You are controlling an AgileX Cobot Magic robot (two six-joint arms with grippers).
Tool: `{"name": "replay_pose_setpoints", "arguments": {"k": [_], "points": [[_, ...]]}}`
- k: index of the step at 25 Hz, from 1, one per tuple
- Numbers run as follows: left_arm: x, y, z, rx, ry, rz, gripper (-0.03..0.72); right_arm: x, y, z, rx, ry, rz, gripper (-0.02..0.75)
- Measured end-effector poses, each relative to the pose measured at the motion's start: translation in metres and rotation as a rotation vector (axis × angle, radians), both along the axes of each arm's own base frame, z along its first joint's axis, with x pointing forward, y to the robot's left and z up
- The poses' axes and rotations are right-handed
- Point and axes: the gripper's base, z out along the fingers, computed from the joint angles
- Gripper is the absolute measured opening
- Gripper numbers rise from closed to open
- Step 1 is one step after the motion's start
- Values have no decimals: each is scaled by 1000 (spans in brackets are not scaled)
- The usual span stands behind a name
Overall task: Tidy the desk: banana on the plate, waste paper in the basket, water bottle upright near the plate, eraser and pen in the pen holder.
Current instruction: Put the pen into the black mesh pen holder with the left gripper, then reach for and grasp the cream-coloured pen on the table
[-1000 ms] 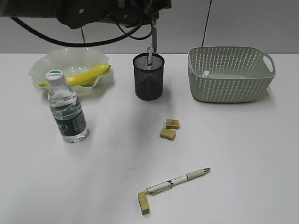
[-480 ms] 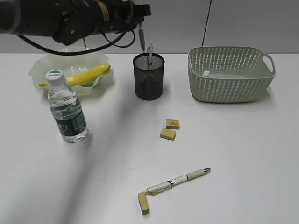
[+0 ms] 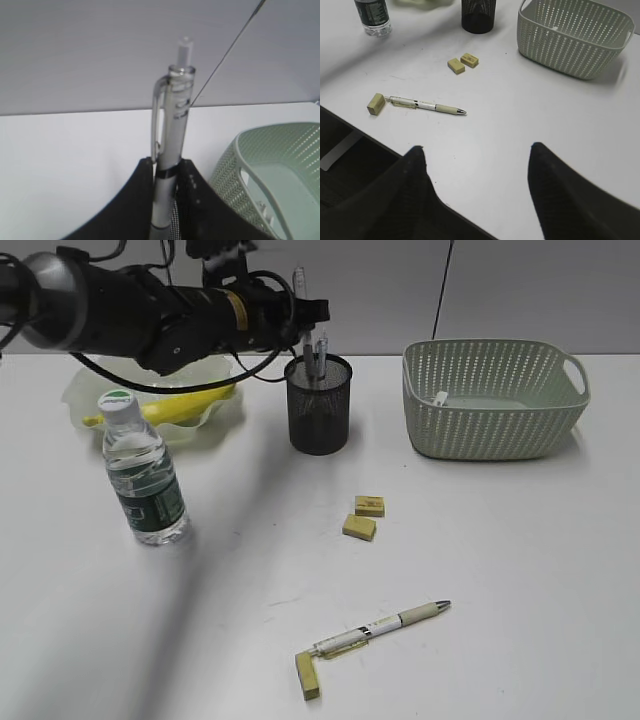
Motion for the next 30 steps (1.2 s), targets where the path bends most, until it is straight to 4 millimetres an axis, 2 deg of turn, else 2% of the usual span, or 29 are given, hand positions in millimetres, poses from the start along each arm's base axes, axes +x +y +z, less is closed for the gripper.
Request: {"name": "replay_pose_setpoints", "arguments": {"k": [5, 7, 12, 15, 18, 21, 25, 30], "points": [[-3, -5, -1, 60, -30, -50, 108, 0, 0, 0, -1, 0, -1, 505], [-5, -8, -2, 96, -49, -80, 143, 0, 0, 0, -1, 0, -1, 505], [-6, -10, -2, 116, -57, -95, 290, 0, 0, 0, 0, 0, -1, 505], [-6, -10, -3, 119, -56, -95, 340, 0, 0, 0, 0, 0, -1, 505], [-7, -9, 0, 109, -54, -86, 357, 0, 0, 0, 0, 0, -1, 504], [-9, -7, 19, 89, -78, -73, 361, 0, 0, 0, 0, 0, -1, 504], [-19, 2, 64, 76, -130, -39, 361, 0, 0, 0, 0, 0, -1, 504], [-39, 24, 118, 115, -123, 65, 361, 0, 0, 0, 1, 0, -2, 504]]}}
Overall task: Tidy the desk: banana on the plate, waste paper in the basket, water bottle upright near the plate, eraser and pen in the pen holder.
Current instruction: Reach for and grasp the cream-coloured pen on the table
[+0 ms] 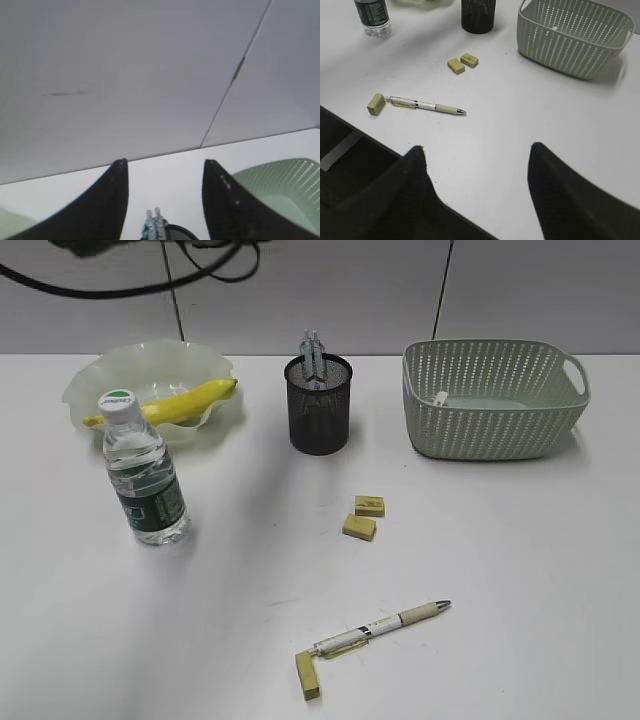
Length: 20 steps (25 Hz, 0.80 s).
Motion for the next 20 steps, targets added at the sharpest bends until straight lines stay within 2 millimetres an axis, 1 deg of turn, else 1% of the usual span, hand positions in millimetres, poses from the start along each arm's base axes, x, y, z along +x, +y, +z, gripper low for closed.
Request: {"name": "replay_pose_setpoints", "arguments": {"k": [2, 4, 7, 9, 11, 15, 17, 20], "points": [[-12, 6, 19, 15, 8, 37, 357, 0, 0, 0, 0, 0, 0, 504], [-30, 8, 39, 29, 25, 63, 340, 0, 0, 0, 0, 0, 0, 504], [-60, 5, 57, 84, 72, 84, 295, 0, 0, 0, 0, 0, 0, 504], [-80, 2, 64, 154, 111, 79, 269, 0, 0, 0, 0, 0, 0, 504], [-101, -1, 67, 248, 166, 54, 260, 0, 0, 0, 0, 0, 0, 503], [-135, -5, 63, 407, 318, -16, 254, 0, 0, 0, -1, 0, 0, 503], [-149, -4, 60, 470, 395, -51, 254, 0, 0, 0, -1, 0, 0, 503], [-167, 2, 65, 524, 458, -98, 253, 0, 0, 0, -1, 0, -1, 503]]}}
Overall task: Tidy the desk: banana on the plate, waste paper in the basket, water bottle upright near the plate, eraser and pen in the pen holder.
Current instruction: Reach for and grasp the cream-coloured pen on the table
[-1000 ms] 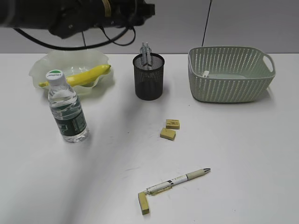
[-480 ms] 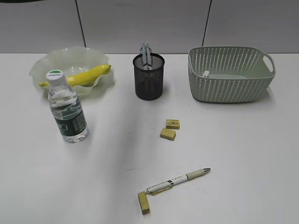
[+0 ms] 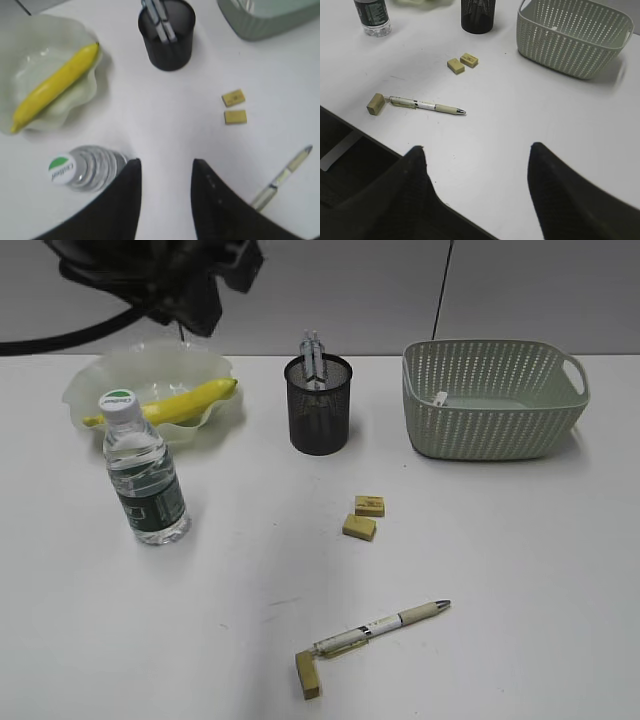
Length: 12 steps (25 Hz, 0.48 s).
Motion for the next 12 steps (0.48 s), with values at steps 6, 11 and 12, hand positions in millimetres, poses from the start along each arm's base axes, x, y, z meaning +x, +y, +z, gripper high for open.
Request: {"name": "replay_pose_setpoints", "arguments": {"k": [6, 11, 12], "points": [[-29, 27, 31, -13, -22, -51, 251, 0, 0, 0, 0, 0, 0, 503], [-59, 60, 51, -55, -89, -84, 251, 0, 0, 0, -1, 0, 0, 503], [-66, 69, 51, -59, -98, -88, 251, 0, 0, 0, -1, 0, 0, 503]]}}
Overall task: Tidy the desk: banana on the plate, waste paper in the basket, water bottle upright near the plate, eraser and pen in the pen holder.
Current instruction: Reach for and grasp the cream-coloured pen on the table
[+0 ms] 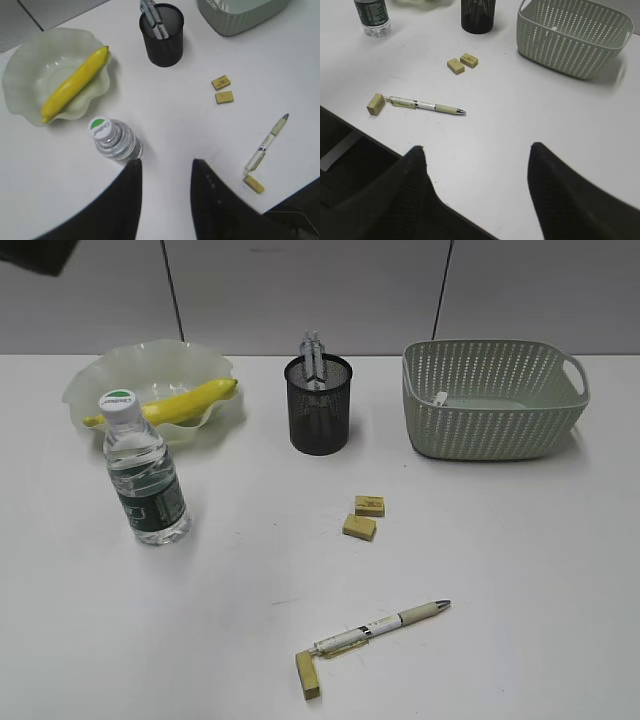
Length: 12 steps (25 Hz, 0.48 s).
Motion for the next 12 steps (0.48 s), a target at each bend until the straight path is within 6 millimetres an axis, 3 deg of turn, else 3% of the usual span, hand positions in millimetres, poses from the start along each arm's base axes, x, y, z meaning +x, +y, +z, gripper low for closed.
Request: {"name": "replay_pose_setpoints", "arguments": {"k": [3, 12], "points": [[-21, 24, -13, -10, -16, -13, 251, 0, 0, 0, 0, 0, 0, 503], [-93, 102, -79, -132, -93, -57, 251, 0, 0, 0, -1, 0, -1, 503]]}}
